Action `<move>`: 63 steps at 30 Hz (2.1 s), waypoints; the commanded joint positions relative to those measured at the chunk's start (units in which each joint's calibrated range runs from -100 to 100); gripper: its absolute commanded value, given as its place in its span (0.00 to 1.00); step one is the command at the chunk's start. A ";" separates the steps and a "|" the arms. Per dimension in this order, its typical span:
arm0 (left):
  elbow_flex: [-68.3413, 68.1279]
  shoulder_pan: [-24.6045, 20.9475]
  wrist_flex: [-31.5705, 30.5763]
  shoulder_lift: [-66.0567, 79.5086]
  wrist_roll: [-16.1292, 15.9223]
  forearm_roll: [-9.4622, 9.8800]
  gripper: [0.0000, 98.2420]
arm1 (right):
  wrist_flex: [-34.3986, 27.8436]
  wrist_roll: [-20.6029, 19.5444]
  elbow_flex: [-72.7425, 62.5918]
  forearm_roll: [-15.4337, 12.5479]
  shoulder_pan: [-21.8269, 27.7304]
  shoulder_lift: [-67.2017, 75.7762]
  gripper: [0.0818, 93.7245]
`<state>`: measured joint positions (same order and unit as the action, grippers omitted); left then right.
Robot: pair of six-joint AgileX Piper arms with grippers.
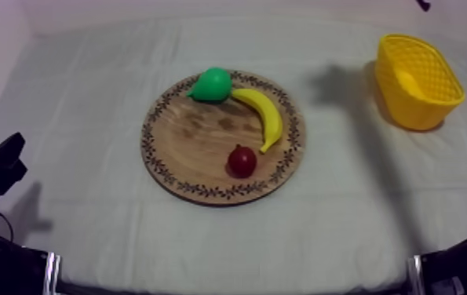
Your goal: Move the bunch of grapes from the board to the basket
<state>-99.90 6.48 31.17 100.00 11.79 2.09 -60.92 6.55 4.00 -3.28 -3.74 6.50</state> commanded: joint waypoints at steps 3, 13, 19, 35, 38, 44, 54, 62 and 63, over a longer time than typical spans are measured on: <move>0.02 0.00 -0.05 0.00 0.00 0.04 0.00 | 5.02 5.11 1.63 -1.39 5.86 -0.14 0.28; 0.02 0.00 -0.05 0.00 0.00 0.04 0.00 | 3.60 6.92 2.24 -0.92 11.54 -6.14 0.28; 0.02 0.00 -0.05 0.00 0.00 0.04 0.00 | -1.38 6.33 1.05 -0.39 12.66 -13.08 0.28; 0.02 0.00 -0.05 0.00 0.00 0.04 0.00 | -11.17 2.69 -4.68 0.21 11.55 -31.06 0.28; 0.02 0.00 -0.05 0.00 0.00 0.04 0.00 | -12.40 2.48 -5.06 0.46 11.76 -33.09 0.28; 0.02 0.00 -0.05 0.00 0.00 0.04 0.00 | -11.70 1.43 -4.34 1.23 11.87 -35.53 0.44; 0.02 0.00 -0.05 0.00 0.00 0.04 0.00 | -6.01 1.80 -3.43 1.31 11.02 -34.14 0.68; 0.02 0.00 -0.05 0.00 0.02 0.04 0.00 | -2.13 1.57 0.99 1.49 11.25 -26.20 0.72; 0.02 0.00 -0.05 0.00 0.01 0.04 0.00 | -1.67 1.53 1.94 1.46 11.43 -24.70 0.72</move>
<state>-99.90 6.48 31.17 100.00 11.79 2.09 -63.07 8.16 4.72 -1.80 7.54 -20.77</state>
